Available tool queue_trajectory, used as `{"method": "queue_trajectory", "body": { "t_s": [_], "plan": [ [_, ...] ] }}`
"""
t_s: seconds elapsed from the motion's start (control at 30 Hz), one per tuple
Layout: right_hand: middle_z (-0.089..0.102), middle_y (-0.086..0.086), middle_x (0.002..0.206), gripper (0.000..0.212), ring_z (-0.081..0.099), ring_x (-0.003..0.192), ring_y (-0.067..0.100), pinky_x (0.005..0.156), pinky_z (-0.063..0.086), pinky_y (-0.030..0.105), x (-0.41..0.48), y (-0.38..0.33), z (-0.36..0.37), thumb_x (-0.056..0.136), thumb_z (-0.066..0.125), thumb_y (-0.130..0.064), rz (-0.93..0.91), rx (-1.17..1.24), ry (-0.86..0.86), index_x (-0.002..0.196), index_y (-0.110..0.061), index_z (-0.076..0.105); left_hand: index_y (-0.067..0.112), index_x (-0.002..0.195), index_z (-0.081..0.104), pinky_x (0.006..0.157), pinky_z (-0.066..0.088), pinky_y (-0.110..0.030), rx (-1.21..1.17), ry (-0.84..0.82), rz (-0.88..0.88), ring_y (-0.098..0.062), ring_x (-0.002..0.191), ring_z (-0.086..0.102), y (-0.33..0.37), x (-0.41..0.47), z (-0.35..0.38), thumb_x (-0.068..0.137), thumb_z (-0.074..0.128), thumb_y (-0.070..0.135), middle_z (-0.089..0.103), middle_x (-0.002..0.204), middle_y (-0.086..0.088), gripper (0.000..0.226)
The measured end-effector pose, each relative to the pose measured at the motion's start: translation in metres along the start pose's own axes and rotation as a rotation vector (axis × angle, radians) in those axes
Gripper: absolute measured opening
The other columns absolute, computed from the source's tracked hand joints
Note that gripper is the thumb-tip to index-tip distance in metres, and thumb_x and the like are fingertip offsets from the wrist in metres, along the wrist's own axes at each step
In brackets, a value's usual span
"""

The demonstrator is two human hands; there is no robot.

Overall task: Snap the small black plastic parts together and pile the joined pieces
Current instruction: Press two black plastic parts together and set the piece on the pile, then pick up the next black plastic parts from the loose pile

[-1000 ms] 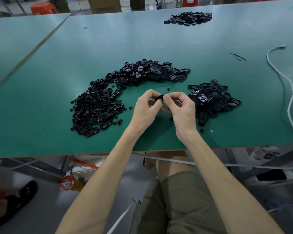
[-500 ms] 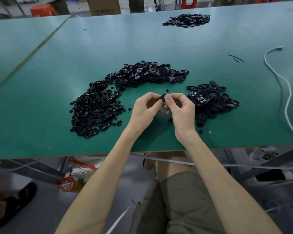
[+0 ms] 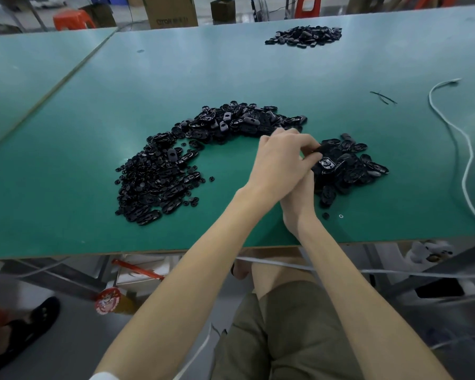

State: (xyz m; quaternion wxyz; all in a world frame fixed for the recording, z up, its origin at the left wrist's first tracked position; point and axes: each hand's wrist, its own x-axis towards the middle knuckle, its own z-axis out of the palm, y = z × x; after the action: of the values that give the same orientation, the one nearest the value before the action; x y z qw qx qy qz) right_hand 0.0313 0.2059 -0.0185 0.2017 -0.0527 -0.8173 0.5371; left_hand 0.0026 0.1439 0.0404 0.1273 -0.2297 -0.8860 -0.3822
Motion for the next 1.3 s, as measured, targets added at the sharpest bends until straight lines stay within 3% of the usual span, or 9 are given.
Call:
{"method": "queue_trajectory", "body": {
  "t_s": [0.13,0.27,0.33,0.5,0.67,0.87,1.13,1.23,1.3],
  "plan": [
    [0.061,0.000,0.081,0.026,0.060,0.079,0.013,0.074,0.048,0.025,-0.002,0.002,-0.010,0.111,0.033,-0.010,0.097,0.225,0.088,0.102,-0.013,0.057,0.027,0.115,0.077,0.109,0.037,-0.042,0.004,-0.106,-0.091,-0.016,0.111,0.055,0.010,0.006,0.010,0.096,0.070,0.033,0.076,0.104,0.013,0.021],
    [0.067,0.003,0.095,0.021,0.063,0.087,0.014,0.079,0.050,0.031,-0.003,-0.010,0.000,0.109,0.043,-0.011,0.136,0.354,0.012,0.108,-0.013,0.065,0.025,0.113,0.077,0.102,0.048,-0.041,-0.131,-0.043,-0.128,-0.010,0.099,0.062,0.001,-0.004,-0.004,0.098,0.066,0.024,0.076,0.106,0.012,0.018],
    [0.070,0.004,0.093,0.010,0.065,0.078,0.009,0.069,0.052,0.027,-0.001,-0.009,0.002,0.103,0.057,-0.005,0.180,0.461,-0.010,0.107,-0.007,0.066,0.021,0.112,0.077,0.097,0.052,-0.038,-0.121,0.027,-0.165,-0.013,0.098,0.066,-0.015,-0.010,-0.020,0.099,0.063,0.016,0.074,0.111,0.005,0.020],
    [0.069,0.004,0.091,0.007,0.067,0.066,0.004,0.060,0.051,0.020,0.001,-0.006,0.004,0.101,0.061,-0.005,0.234,0.468,0.007,0.104,-0.010,0.065,0.014,0.133,0.064,0.109,0.032,-0.045,0.441,0.100,-0.415,-0.033,0.127,0.049,-0.077,-0.025,-0.067,0.100,0.051,0.003,0.059,0.138,-0.011,0.038],
    [0.069,0.004,0.091,0.007,0.067,0.068,0.005,0.062,0.052,0.021,0.002,-0.006,0.003,0.102,0.061,-0.006,0.243,0.464,-0.002,0.103,-0.012,0.065,0.010,0.143,0.054,0.112,0.025,-0.049,0.599,0.014,-0.553,-0.036,0.136,0.038,-0.119,-0.048,-0.090,0.107,0.047,0.020,0.048,0.149,-0.012,0.038],
    [0.069,0.004,0.091,0.007,0.067,0.067,0.004,0.061,0.052,0.020,0.003,-0.006,0.004,0.102,0.061,-0.006,0.239,0.457,0.002,0.104,-0.011,0.065,0.019,0.115,0.068,0.097,0.023,-0.041,0.565,0.154,-0.447,-0.028,0.120,0.046,-0.129,-0.056,-0.091,0.104,0.058,0.021,0.062,0.123,-0.005,0.014],
    [0.069,0.003,0.089,0.007,0.066,0.067,0.005,0.061,0.053,0.021,0.004,-0.004,0.004,0.101,0.062,-0.005,0.224,0.459,-0.009,0.102,-0.011,0.066,0.023,0.111,0.076,0.095,0.025,-0.040,0.511,0.282,-0.350,-0.022,0.104,0.055,-0.115,-0.055,-0.093,0.103,0.062,0.026,0.069,0.109,0.000,0.016],
    [0.070,0.001,0.090,0.008,0.067,0.070,0.006,0.063,0.054,0.022,0.003,-0.005,0.003,0.100,0.065,-0.006,0.181,0.451,-0.059,0.103,-0.012,0.069,0.018,0.108,0.075,0.093,0.047,-0.035,0.191,0.274,-0.318,-0.018,0.087,0.065,-0.099,-0.052,-0.089,0.102,0.064,0.019,0.072,0.097,0.001,0.013],
    [0.070,0.000,0.090,0.009,0.067,0.073,0.008,0.065,0.053,0.023,0.001,-0.006,0.003,0.098,0.069,-0.009,0.136,0.443,-0.121,0.105,-0.013,0.072,0.017,0.104,0.076,0.076,0.055,-0.023,-0.081,0.198,-0.340,-0.016,0.074,0.069,-0.087,-0.050,-0.084,0.097,0.070,0.012,0.074,0.088,0.002,0.010]
  ]
}}
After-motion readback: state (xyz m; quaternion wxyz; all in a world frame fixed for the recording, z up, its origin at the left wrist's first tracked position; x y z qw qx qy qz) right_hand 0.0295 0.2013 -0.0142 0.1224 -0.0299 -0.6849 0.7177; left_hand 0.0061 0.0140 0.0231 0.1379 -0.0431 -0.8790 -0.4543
